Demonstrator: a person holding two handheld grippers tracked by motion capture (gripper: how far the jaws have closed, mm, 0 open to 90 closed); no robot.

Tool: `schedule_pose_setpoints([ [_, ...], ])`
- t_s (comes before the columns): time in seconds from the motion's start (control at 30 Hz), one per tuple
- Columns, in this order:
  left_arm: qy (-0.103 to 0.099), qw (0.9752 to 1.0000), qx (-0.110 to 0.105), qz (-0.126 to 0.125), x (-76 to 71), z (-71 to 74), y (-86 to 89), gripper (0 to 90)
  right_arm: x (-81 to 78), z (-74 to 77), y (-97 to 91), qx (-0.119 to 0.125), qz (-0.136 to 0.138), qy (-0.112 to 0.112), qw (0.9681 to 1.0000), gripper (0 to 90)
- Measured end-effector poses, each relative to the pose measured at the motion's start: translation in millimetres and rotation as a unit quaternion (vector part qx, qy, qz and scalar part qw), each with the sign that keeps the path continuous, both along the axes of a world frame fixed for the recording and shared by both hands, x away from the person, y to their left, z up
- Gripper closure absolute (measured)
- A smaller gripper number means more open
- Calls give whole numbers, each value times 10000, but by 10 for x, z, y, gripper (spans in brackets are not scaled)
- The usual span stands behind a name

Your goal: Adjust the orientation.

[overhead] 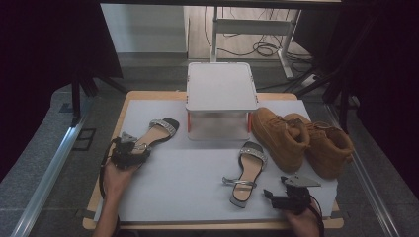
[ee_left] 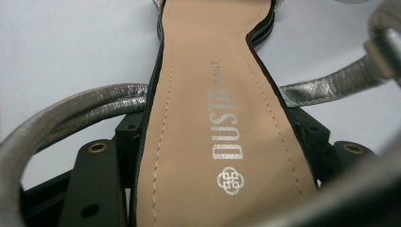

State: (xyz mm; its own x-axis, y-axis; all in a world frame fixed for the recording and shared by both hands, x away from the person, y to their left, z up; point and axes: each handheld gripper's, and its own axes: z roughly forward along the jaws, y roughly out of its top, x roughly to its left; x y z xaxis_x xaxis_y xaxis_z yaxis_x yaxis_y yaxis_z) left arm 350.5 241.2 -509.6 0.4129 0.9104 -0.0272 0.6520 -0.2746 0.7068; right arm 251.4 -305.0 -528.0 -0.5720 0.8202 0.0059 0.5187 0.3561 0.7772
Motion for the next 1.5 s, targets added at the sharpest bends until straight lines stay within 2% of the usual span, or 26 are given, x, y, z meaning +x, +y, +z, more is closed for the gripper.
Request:
schedule_pose_setpoints([
  [0.13, -81, 10000, 10, 0, -73, 11, -10, 392, 0, 1, -1, -7, 4, 4, 10000, 152],
  [0.33, -138, 9998, -104, 28, -162, 63, -1, 391, 0, 1, -1, -8, 4, 4, 10000, 152],
  [0.87, -284, 9994, -178, -117, -470, 181, -73, 391, -1, 1, -1, -6, 1, 7, 10000, 152],
  [1.07, -352, 9989, -289, -131, -605, 233, -98, 391, -1, 1, 0, -6, -1, 6, 10000, 152],
  [1.27, -420, 9983, -329, -223, -719, 257, -188, 391, -1, 1, 0, -6, 1, 5, 10000, 152],
  [1.5, -435, 9977, -374, -357, -782, 255, -324, 391, -1, 1, 0, -6, 0, 5, 10000, 152],
])
